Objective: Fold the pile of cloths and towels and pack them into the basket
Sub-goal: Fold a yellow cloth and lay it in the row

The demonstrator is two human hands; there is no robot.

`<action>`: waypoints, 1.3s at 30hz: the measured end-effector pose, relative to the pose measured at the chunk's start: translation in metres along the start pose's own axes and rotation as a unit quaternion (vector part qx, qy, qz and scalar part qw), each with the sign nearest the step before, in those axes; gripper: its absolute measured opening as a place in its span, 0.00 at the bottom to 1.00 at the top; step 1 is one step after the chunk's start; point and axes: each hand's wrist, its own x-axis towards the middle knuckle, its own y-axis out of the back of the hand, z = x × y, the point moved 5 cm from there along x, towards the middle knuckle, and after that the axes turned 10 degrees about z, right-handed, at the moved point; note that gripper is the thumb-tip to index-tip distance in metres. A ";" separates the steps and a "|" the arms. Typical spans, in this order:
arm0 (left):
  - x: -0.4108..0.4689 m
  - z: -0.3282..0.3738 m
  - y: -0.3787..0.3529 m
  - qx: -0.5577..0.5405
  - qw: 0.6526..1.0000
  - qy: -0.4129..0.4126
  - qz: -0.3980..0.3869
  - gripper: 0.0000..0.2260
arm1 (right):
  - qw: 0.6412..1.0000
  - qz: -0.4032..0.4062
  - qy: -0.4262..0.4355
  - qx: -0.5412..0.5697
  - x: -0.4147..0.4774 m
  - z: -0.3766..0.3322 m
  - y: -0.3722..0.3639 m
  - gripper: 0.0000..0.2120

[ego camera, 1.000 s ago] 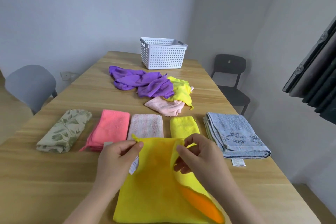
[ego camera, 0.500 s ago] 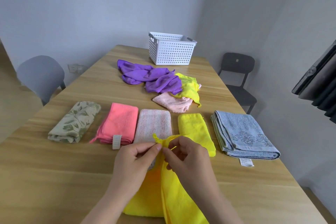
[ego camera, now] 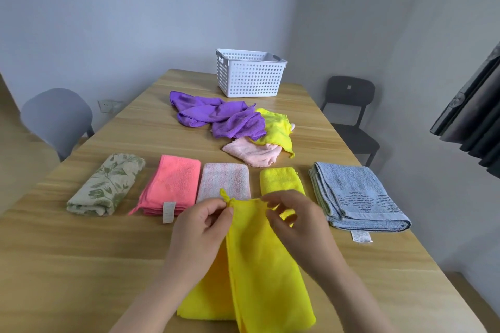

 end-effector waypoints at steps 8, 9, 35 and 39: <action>0.023 0.047 0.014 -0.028 0.998 -0.054 -0.024 0.14 | 0.983 -0.157 0.081 -0.050 0.039 -0.007 0.024 0.17; 0.026 0.053 0.016 -0.024 0.997 -0.061 -0.029 0.14 | 0.983 -0.159 0.079 -0.037 0.041 -0.011 0.026 0.19; 0.027 0.098 0.061 0.119 0.971 -0.143 0.148 0.13 | 0.951 -0.010 0.230 -0.206 0.014 -0.118 0.097 0.10; 0.027 0.101 0.054 0.071 0.976 -0.091 0.187 0.13 | 0.972 0.008 0.196 -0.130 0.011 -0.130 0.101 0.14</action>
